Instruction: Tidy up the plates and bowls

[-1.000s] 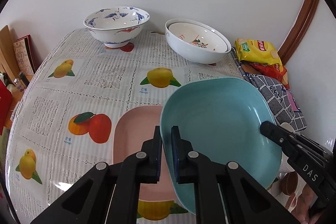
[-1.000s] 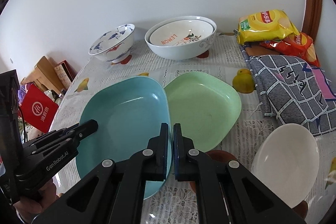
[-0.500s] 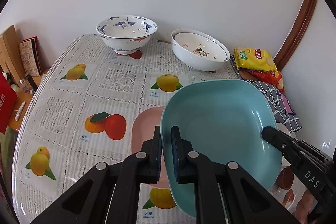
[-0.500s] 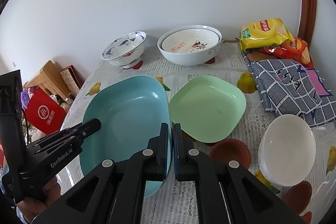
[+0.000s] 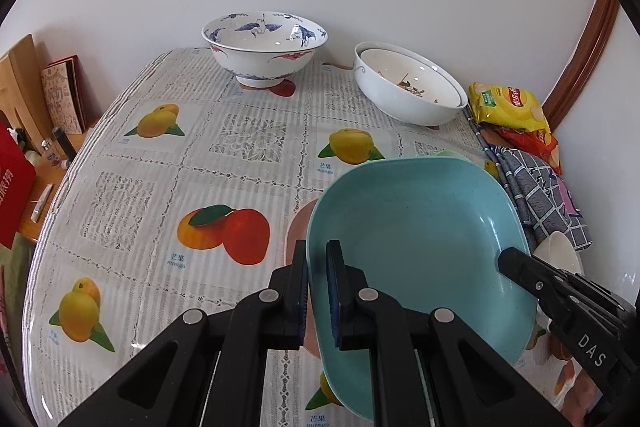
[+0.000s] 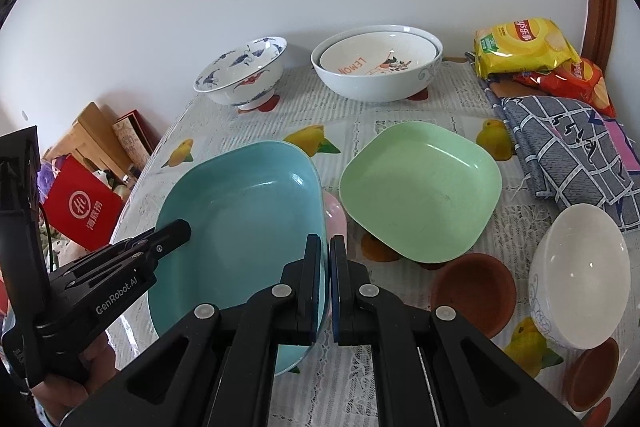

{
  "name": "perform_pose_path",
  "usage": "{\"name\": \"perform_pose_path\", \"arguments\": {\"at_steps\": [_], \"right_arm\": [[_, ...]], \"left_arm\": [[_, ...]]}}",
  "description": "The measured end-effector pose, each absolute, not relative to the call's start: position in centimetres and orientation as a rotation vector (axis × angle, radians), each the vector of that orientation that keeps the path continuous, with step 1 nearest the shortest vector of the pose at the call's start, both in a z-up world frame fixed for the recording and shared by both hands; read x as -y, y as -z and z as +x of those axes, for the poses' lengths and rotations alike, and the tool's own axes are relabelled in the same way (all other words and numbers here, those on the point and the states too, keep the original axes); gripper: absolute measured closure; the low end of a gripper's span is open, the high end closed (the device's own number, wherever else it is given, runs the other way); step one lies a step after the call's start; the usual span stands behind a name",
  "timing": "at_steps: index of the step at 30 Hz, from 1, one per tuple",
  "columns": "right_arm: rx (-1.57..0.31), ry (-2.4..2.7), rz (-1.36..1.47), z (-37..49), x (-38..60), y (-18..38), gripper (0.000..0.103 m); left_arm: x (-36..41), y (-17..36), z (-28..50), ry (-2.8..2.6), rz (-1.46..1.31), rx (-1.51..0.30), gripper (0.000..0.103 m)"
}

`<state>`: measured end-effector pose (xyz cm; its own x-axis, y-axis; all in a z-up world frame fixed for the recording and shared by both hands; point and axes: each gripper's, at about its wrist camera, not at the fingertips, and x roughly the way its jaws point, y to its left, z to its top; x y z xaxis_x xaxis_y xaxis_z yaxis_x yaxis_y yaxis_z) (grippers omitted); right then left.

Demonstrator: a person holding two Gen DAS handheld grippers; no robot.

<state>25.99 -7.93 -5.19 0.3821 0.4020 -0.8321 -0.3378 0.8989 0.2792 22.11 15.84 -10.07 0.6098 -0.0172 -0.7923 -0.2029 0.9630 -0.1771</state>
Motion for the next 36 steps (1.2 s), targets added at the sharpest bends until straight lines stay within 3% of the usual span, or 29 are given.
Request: {"name": "perform_pose_path", "arguments": {"at_steps": [15,36], "right_arm": [[-1.158,-0.482,0.033,27.3,5.9,9.7,0.098],[-1.167,-0.455,-0.045,27.5,6.0,10.4,0.094]], "left_arm": [[-17.0,13.2,24.6,-0.123,-0.269,-0.959,0.094],[-16.6,13.7,24.8,-0.137,-0.226,-1.01,0.094]]}}
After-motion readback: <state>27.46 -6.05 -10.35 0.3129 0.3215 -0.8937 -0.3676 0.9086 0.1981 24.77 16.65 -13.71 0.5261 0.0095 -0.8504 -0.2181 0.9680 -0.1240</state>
